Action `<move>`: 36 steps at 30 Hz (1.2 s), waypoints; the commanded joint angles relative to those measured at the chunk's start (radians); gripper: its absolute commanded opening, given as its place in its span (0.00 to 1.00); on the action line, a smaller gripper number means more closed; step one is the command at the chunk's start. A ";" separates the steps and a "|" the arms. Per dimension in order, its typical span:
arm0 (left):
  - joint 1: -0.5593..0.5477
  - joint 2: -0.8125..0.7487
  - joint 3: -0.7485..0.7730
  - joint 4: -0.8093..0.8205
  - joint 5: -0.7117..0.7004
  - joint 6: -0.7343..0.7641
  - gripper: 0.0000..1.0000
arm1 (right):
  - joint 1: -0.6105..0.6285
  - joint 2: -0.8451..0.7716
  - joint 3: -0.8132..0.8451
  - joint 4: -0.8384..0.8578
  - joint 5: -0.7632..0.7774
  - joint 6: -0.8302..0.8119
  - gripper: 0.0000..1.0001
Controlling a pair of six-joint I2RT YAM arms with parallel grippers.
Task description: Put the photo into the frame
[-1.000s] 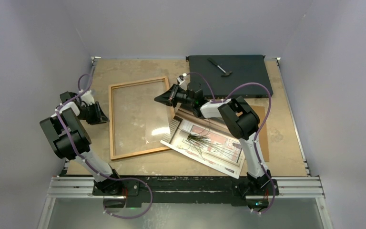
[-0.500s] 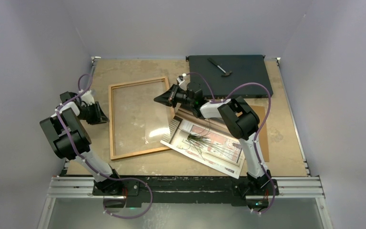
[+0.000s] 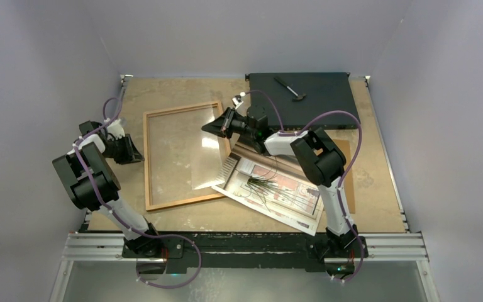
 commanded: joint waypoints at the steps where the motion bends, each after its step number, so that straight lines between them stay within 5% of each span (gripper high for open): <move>1: -0.011 0.007 0.002 0.002 -0.024 0.016 0.19 | 0.010 -0.065 0.015 0.068 0.007 -0.034 0.00; 36: -0.010 0.008 -0.002 0.003 -0.019 0.022 0.17 | 0.012 0.027 0.036 0.011 -0.012 0.006 0.00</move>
